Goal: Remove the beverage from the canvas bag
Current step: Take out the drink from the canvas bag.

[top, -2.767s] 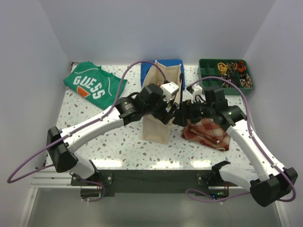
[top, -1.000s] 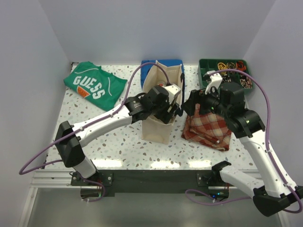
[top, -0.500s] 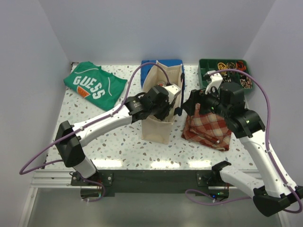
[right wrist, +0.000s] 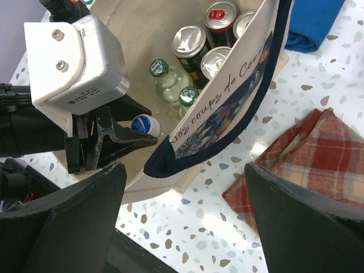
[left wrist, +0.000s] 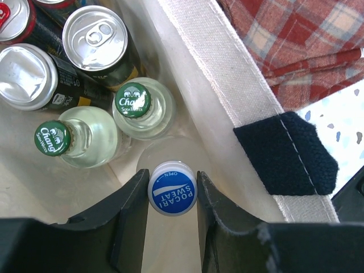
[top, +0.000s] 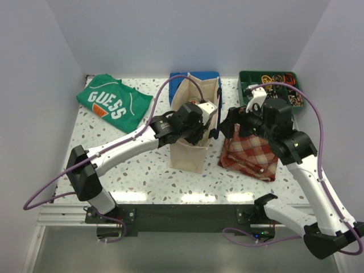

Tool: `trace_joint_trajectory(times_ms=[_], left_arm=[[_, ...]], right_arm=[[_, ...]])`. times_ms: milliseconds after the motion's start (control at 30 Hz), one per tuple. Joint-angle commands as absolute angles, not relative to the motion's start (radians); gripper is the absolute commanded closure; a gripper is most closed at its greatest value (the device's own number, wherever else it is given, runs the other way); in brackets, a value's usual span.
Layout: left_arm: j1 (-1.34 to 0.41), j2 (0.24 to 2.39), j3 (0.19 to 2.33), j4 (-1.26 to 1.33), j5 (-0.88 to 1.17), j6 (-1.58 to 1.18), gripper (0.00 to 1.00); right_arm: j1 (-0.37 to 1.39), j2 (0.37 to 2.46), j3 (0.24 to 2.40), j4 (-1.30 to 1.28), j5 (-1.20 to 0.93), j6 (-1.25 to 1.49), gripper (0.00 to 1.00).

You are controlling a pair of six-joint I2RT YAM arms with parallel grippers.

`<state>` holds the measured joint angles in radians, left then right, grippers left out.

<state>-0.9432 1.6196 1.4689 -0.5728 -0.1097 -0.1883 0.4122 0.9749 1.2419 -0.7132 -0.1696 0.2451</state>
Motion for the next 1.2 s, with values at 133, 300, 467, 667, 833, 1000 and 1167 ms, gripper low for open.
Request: trace_joint_trajectory(times_ms=[133,300,467,667,833,1000,1167], left_arm=[[-0.946,1.560,1.640,-0.552,-0.121,-0.150,1.00],[-0.946,1.563,1.683,-0.549,-0.127,-0.137,1.00],[-0.946,1.557,1.692,-0.548,-0.138,-0.130,1.00],[-0.946,1.545,1.694,-0.543,-0.164,-0.132,1.00],[-0.946,1.523,1.690,-0.531,-0.179,-0.137,1.00],[-0.946,1.496,1.707,-0.531,-0.186,-0.137,1.00],[-0.946,1.485,1.733,-0.548,-0.184,-0.129,1.00]], right_arm=[[0.413,0.968,1.258,-0.673,-0.143,0.249,0.11],[0.413,0.968,1.258,-0.675,-0.140,0.249,0.11],[0.414,0.966,1.250,-0.673,-0.137,0.249,0.11],[0.414,0.968,1.247,-0.670,-0.135,0.250,0.11],[0.413,0.965,1.241,-0.670,-0.129,0.250,0.11],[0.414,0.957,1.235,-0.670,-0.129,0.250,0.11],[0.414,0.956,1.229,-0.669,-0.123,0.252,0.11]])
